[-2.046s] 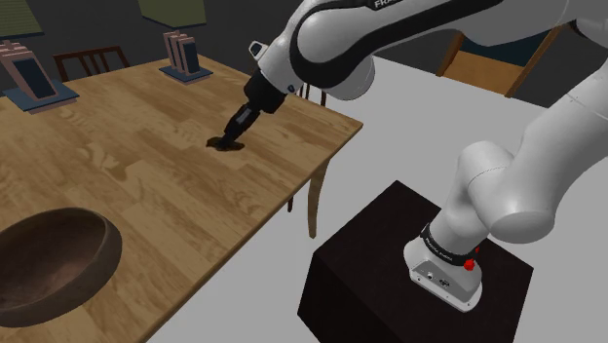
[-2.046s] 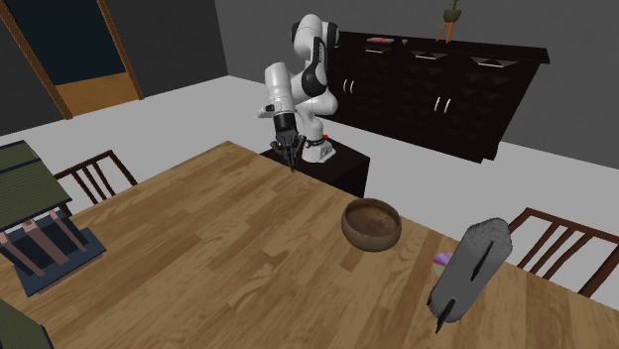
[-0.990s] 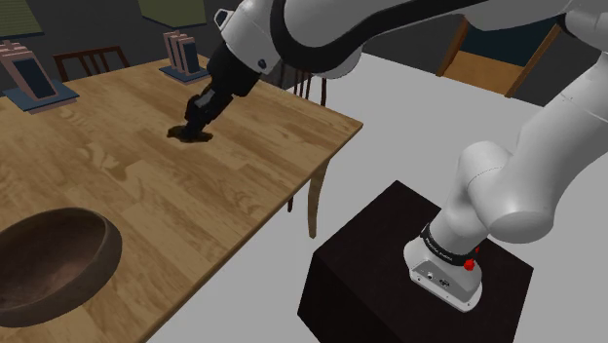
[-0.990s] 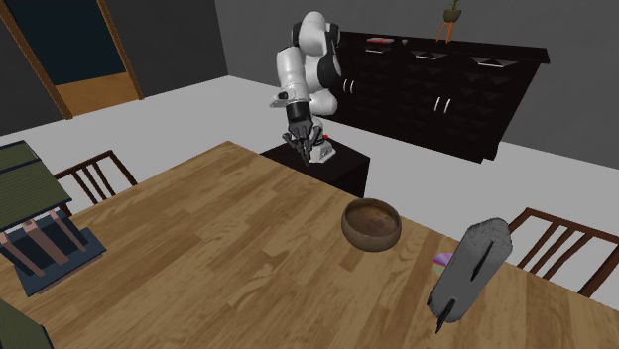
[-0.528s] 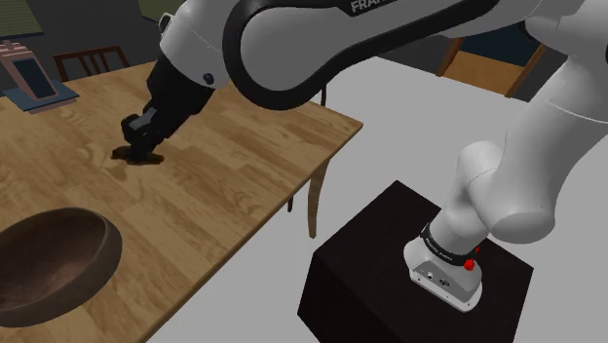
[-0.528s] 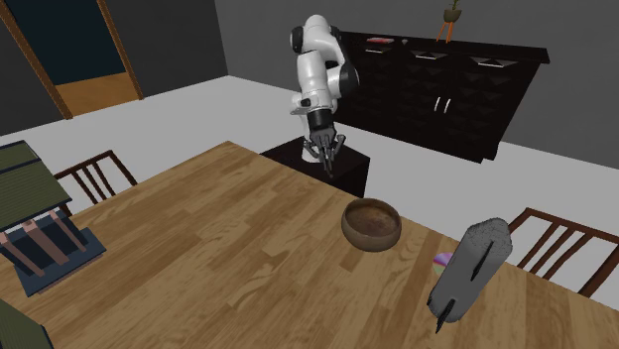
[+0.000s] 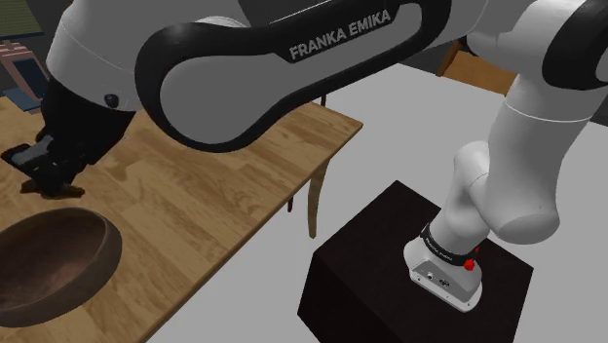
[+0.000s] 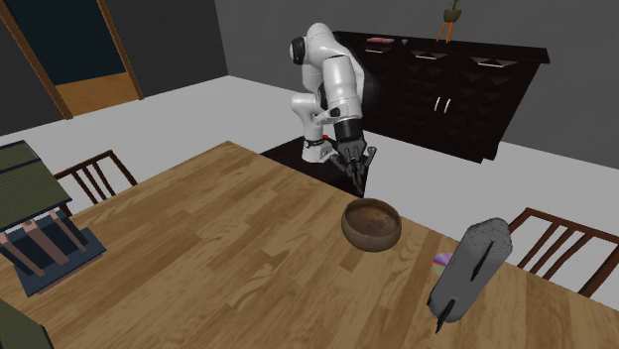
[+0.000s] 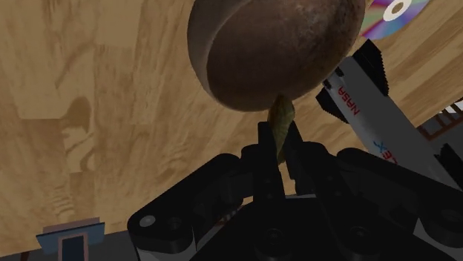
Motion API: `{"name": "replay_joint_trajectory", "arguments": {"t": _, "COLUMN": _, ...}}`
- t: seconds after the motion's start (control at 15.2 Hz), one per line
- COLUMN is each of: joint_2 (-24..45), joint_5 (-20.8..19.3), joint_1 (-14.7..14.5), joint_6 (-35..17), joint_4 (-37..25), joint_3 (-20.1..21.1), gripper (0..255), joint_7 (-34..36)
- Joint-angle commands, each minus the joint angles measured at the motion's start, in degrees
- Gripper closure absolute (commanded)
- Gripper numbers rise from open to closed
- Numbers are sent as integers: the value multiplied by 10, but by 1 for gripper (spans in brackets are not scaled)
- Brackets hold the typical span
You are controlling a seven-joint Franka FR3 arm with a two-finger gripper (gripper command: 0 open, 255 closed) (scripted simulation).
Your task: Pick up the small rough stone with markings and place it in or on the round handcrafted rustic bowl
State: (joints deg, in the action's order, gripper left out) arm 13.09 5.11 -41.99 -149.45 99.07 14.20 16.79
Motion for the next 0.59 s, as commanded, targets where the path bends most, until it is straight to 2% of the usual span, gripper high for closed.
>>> {"name": "replay_joint_trajectory", "arguments": {"t": 0.0, "joint_2": 40, "joint_5": -34, "joint_1": -23, "joint_6": 12, "joint_4": -54, "joint_3": -5, "gripper": 255, "joint_7": 39}}
{"name": "replay_joint_trajectory", "arguments": {"t": 0.13, "joint_2": 93, "joint_5": -69, "joint_1": -53, "joint_6": 36, "joint_4": -132, "joint_3": -12, "gripper": 255, "joint_7": 76}}
{"name": "replay_joint_trajectory", "arguments": {"t": 0.53, "joint_2": 102, "joint_5": -68, "joint_1": -55, "joint_6": -6, "joint_4": -98, "joint_3": -16, "gripper": 255, "joint_7": 75}}
